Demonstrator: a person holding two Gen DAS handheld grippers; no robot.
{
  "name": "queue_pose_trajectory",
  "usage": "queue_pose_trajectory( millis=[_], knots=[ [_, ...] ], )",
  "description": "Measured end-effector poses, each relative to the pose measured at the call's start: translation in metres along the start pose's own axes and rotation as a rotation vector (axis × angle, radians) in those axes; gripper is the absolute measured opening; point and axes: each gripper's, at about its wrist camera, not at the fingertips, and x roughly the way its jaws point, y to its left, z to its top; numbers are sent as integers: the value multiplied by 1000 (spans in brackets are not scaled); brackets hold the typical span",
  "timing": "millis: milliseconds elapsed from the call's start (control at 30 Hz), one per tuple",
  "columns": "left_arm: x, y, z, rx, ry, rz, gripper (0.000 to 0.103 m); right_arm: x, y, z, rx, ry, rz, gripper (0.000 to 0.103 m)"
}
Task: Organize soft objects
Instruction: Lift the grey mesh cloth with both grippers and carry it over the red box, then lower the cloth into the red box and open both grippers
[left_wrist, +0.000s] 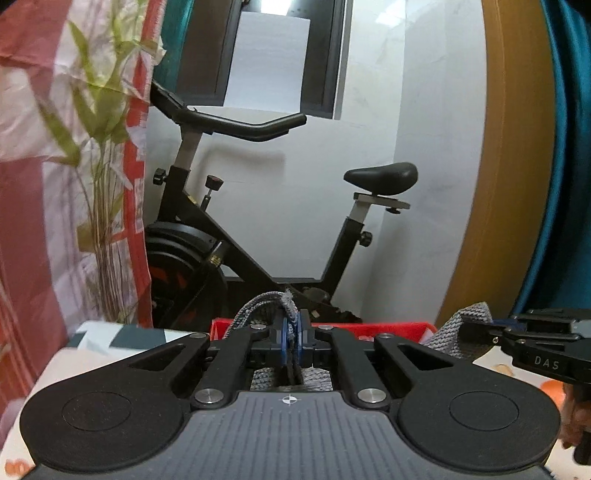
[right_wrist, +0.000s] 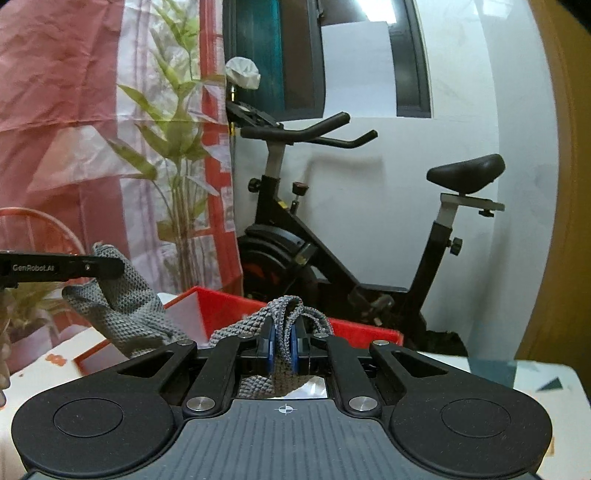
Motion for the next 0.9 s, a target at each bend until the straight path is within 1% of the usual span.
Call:
queue_pose_trajectory(
  millis=[100,233,333,500,667,767,900],
  knots=[
    [28,-7,5,47,30,17,6,26,-7,12,-60,18,-32,7],
    [63,-10,8,57,103,7,6,62,-17,19,-124,76,-63,7],
    [83,-8,9,57,145,-2,6,83,-21,19,-170,119,-76,7],
    [112,-5,2,61,227,-14,6,106,-18,12,-267,156,-94,7],
    [132,3,-5,42,326,-26,6,122,-12,7,-333,206,-80,7],
    [134,6,-7,44,360,-39,6,128,-7,4,-366,256,-52,7],
    [137,10,-9,27,387,-51,6,140,-2,2,-382,348,-20,7]
  ],
)
